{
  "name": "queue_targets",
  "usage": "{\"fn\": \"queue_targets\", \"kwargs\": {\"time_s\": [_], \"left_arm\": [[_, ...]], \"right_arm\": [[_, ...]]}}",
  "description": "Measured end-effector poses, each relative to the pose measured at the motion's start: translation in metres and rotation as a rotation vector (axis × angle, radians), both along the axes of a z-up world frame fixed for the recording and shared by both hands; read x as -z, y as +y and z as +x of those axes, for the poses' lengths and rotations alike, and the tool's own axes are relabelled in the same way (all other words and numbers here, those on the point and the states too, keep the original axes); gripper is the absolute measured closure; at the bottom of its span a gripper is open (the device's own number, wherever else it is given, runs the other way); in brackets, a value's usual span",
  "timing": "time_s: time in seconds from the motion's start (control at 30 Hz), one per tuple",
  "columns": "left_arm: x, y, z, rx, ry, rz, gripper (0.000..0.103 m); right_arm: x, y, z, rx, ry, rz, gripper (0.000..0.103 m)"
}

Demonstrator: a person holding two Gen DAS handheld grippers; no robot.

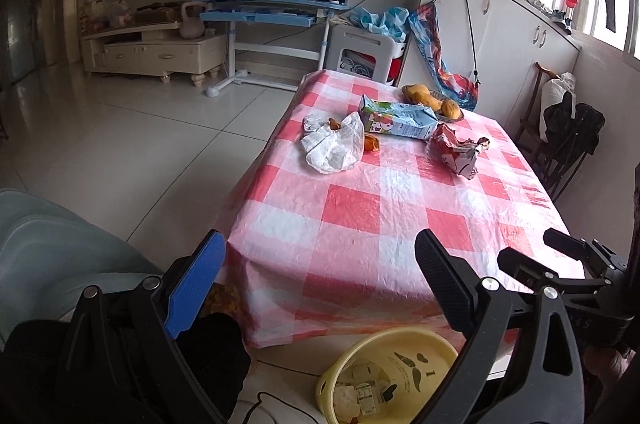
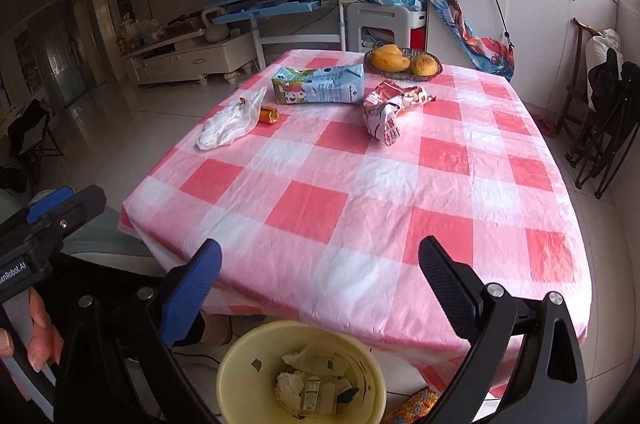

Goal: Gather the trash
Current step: 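Grasp the white plastic bag with the left gripper while the right gripper grasps the red snack bag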

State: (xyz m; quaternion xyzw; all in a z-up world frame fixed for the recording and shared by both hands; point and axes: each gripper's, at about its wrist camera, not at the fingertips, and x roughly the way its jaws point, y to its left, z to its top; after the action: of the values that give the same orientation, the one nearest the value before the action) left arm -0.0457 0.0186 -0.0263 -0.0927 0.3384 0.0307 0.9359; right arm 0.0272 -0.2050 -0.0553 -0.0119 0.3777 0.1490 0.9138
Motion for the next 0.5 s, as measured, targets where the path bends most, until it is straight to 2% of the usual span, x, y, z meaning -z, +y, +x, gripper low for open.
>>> {"fn": "queue_targets", "kwargs": {"time_s": [0.17, 0.37, 0.5], "left_arm": [[0.006, 0.002, 0.049, -0.004, 0.044, 0.005, 0.011], [0.024, 0.011, 0.117, -0.072, 0.104, -0.028, 0.011], [0.032, 0.006, 0.165, -0.088, 0.112, 0.036, 0.011]], "right_arm": [[-0.005, -0.004, 0.042, 0.006, 0.022, 0.02, 0.009], [0.013, -0.016, 0.079, 0.059, 0.091, 0.094, 0.009], [0.015, -0.017, 0.097, 0.075, 0.096, 0.118, 0.009]]}}
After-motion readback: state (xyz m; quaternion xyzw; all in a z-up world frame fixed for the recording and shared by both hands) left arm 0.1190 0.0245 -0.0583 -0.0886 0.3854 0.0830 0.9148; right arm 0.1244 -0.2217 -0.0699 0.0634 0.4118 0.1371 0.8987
